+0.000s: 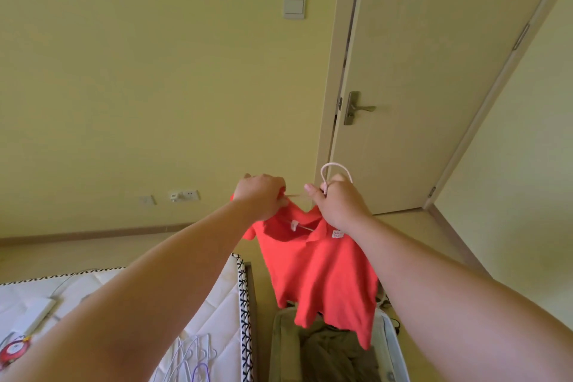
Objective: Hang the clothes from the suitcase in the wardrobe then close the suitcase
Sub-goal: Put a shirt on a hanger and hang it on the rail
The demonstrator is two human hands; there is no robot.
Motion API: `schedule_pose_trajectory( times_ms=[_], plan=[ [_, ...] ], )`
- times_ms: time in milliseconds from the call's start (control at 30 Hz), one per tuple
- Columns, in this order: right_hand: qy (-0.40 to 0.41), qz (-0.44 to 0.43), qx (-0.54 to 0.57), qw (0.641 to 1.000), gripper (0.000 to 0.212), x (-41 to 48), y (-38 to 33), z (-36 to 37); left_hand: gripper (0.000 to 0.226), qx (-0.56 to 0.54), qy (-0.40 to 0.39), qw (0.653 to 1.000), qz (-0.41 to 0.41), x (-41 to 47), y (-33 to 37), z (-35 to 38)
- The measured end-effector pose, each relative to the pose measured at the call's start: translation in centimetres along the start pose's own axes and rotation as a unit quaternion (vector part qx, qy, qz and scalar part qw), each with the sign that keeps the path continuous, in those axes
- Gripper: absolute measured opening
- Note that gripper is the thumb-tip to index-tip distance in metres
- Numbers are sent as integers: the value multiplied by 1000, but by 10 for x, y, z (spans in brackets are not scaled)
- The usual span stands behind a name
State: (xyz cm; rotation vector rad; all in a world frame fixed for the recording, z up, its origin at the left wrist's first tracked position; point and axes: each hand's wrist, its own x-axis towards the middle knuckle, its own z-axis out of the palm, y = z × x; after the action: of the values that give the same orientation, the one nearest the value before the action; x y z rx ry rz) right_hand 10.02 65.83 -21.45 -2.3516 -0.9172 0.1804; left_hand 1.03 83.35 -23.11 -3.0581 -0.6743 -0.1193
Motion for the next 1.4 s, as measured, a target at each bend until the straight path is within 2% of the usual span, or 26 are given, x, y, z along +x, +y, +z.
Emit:
schedule_pose_trajectory(
  times_ms=[100,167,200,300,400,633,733,833,900,1000,1100,1167,1233,1333,1400],
  plan=[
    [-6,-42,-84,996,40,-2,9,-6,26,-28,7,999,-41,5,-5,4],
    [4,-50,-162,986,26,-1,22,-11,28,-64,7,996,-55,8,-7,0],
    [7,-28,-192,981,20,-1,29,-14,29,-80,9,995,-62,9,-9,-2],
    [-17,96,-231,968,37,-5,46,-25,29,-122,25,987,-98,12,-21,-10],
    [-30,145,-206,967,37,-2,52,-27,29,-142,30,983,-116,13,-21,-14],
    [-19,143,-122,982,25,3,28,-22,25,-115,16,989,-96,16,13,-14],
    [-32,128,-106,986,10,0,31,-25,24,-145,13,985,-96,19,14,-11],
    [-37,107,-113,987,23,-1,35,-31,25,-152,-35,986,-50,21,17,-8],
    [-28,96,-125,987,22,-5,36,-35,32,-153,-56,986,-28,22,22,-7],
    [20,99,-123,987,9,-9,37,-41,40,-170,-20,985,-23,27,30,-9],
    [4,163,-169,972,25,-17,35,-45,38,-113,5,994,12,27,42,-18],
    [12,188,-229,955,32,-26,34,-51,31,-77,52,995,36,18,52,-23],
    [48,151,-262,952,32,-33,34,-58,25,-52,124,990,49,10,59,-27],
    [-6,96,-232,968,32,-44,32,-67,19,-69,116,988,76,-1,66,-37],
    [20,62,-206,976,31,-52,27,-75,19,-100,144,983,56,-11,69,-46]
  ],
)
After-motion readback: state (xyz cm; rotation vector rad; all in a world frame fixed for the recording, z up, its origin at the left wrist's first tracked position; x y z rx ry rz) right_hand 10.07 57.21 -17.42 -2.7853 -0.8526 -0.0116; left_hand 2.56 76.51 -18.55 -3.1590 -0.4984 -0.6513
